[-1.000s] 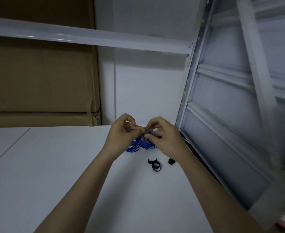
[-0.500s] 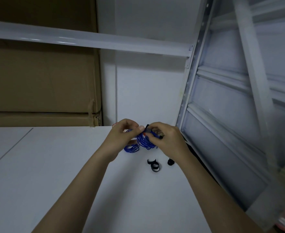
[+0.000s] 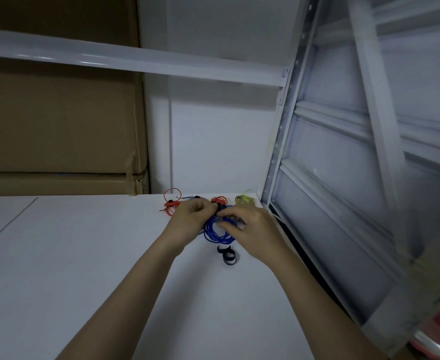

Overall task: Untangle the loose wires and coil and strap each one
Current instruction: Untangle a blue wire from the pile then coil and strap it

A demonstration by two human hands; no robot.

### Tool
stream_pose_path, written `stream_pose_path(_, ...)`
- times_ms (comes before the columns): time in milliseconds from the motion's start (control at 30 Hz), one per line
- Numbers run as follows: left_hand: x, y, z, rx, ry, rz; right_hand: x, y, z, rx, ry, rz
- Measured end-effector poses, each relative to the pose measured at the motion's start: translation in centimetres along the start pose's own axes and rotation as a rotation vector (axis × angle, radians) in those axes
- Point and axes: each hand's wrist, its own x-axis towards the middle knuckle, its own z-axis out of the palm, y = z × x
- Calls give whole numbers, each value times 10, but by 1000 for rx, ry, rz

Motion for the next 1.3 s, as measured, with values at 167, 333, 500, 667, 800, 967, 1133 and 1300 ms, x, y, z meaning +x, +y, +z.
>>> stream_pose_path(167,-4,-9,3,23,-74,52,-12,10,4,80,-51,148)
stream_pose_path(333,-13,-10,-4,143,-52,263,-13,12,11,236,-6,340)
stream_pose_path(500,-18,-8,-14,340,-31,384,-9,11,14,376,-2,411)
stream_pose_path(667,-22,-10,-19,207,-34,237,-6,12,20,252,-74,335)
stream_pose_path(800,-18,-12,-26,241,-85,148,-4,13,28,128,-124,259)
stream_pose_path(967,-13,-16,-44,347,-195,32,-6,14,42,89,-183,194)
stream_pose_path(1133,-13,-19,-61,453,-217,64,1,9,56,151,-193,219)
stream_pose_path(1300,-13,-30,-75,422,-85,97,6,7,80,477,-178,409)
